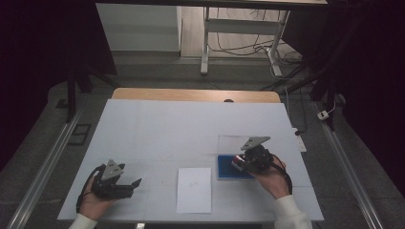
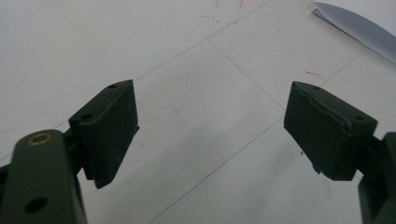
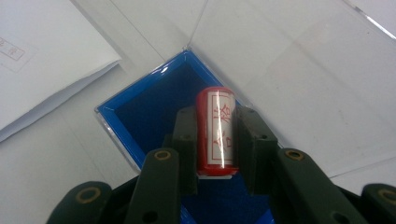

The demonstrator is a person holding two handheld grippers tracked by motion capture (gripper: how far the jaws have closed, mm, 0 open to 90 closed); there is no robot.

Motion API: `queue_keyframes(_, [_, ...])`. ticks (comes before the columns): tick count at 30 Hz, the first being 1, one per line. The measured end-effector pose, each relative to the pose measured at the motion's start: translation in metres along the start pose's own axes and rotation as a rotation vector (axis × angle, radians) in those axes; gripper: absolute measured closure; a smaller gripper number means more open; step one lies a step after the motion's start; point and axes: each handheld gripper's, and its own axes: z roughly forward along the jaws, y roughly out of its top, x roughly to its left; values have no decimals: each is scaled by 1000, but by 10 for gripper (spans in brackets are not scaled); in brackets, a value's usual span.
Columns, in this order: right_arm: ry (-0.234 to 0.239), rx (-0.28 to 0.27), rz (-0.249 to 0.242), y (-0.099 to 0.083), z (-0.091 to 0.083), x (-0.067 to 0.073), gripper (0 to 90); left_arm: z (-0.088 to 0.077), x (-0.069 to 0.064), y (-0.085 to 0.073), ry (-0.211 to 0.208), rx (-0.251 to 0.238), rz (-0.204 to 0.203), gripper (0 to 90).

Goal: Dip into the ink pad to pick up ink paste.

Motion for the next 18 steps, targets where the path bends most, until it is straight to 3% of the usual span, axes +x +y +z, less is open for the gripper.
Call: queue_keyframes(18, [-31,43,7,3,4,5,706,0,1,0,2,1,-2,182])
